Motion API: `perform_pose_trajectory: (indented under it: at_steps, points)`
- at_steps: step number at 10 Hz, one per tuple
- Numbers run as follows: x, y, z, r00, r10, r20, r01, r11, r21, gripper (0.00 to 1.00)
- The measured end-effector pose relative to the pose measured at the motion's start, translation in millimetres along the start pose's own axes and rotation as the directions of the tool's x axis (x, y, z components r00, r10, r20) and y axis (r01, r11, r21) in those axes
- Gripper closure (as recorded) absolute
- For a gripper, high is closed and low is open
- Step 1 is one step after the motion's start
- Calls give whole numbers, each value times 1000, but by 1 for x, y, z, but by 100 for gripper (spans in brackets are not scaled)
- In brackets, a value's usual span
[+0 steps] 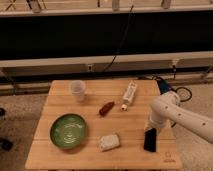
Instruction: Place the eraser in the ceramic cup
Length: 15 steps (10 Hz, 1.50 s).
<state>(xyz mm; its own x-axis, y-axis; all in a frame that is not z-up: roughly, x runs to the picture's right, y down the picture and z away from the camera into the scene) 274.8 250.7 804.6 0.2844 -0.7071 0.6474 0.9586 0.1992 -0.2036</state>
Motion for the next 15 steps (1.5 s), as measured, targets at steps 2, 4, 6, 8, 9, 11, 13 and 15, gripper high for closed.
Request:
perform_pose_trajectory:
  at_steps: [2,4,6,8,9,11,13,15]
  points:
    - [-8,-5,-21,999,-12,-37,12,1000,8,100]
    - [-17,-11,-45,997,-27,-74,28,1000,9,100]
    - [-22,-20,-62,994,-43,-96,44,999,9,100]
    - [-26,-29,-82,991,-55,-120,56,998,5,100]
    - [-26,-33,-89,990,-63,-123,64,998,1,100]
    - [-28,-41,-101,988,-80,-132,79,997,-12,91]
    - [-29,-49,-108,985,-98,-139,96,995,-18,72]
    - [-29,-54,-112,983,-110,-145,108,994,-22,53]
